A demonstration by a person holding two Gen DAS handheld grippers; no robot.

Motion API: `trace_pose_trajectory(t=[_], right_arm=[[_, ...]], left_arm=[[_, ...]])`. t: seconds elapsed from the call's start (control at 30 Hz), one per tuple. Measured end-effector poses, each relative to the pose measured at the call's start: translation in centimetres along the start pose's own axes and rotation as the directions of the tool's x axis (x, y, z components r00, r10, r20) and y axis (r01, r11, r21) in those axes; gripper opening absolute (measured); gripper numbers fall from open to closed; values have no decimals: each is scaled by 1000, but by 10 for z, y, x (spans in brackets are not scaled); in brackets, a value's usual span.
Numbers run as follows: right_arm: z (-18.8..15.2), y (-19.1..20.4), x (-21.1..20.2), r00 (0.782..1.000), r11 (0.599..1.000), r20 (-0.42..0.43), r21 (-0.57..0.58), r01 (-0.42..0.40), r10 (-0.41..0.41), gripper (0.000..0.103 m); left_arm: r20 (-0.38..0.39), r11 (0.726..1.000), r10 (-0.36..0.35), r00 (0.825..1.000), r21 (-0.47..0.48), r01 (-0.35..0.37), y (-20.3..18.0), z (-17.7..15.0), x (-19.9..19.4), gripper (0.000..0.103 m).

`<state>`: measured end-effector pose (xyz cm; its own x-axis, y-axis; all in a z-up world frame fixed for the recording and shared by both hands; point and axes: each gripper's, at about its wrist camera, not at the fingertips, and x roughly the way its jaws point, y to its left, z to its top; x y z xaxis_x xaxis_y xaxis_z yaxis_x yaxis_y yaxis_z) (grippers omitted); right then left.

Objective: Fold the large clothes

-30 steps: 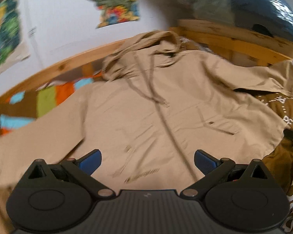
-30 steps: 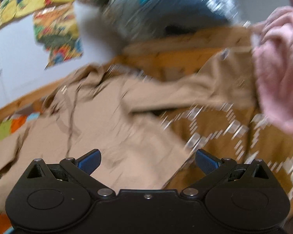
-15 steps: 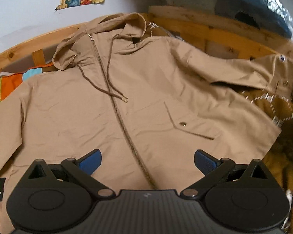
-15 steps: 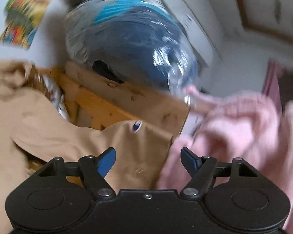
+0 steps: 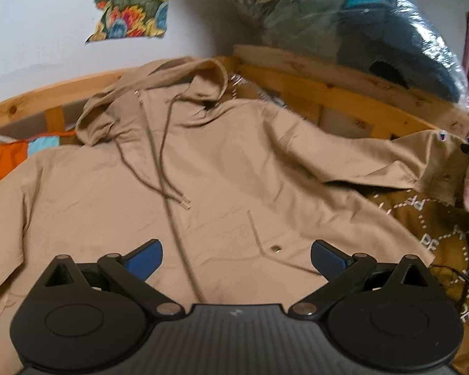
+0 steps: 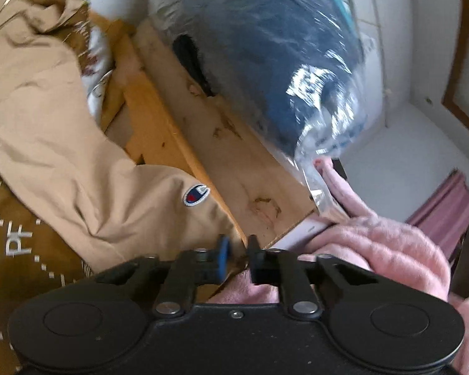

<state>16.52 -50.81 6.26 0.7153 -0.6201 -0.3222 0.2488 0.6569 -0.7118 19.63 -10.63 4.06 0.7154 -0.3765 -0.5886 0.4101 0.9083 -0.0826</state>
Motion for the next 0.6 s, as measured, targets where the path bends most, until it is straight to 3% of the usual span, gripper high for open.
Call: trace_pose_trajectory(t=[0.13, 0.23, 0.33, 0.43, 0.5, 0.53, 0.6], right_arm=[[12, -10, -17, 991, 991, 2, 39, -131, 131, 2], [42, -37, -40, 948, 929, 39, 191, -318, 316, 2], [81, -59, -64, 860, 804, 119, 312, -506, 496, 2], [121, -64, -83, 739, 655, 202, 356, -667, 642, 2], [148, -58, -94, 649, 557, 247, 352, -752, 720, 2], [161, -52, -97, 599, 503, 266, 351, -790, 755, 1], [182, -34, -108, 530, 438, 288, 328, -837, 798, 1]], left_arm=[[25, 998, -63, 998, 11, 63, -11, 4, 1, 102], [48, 990, -137, 989, 49, 135, -23, 4, -1, 102], [65, 966, -243, 968, 102, 236, -36, 7, -7, 102], [98, 925, -368, 924, 134, 354, -45, 12, -19, 102], [121, 907, -414, 902, 141, 397, -50, 17, -24, 102], [132, 901, -429, 894, 137, 412, -52, 20, -26, 102], [152, 896, -442, 884, 124, 426, -51, 25, -28, 102]])
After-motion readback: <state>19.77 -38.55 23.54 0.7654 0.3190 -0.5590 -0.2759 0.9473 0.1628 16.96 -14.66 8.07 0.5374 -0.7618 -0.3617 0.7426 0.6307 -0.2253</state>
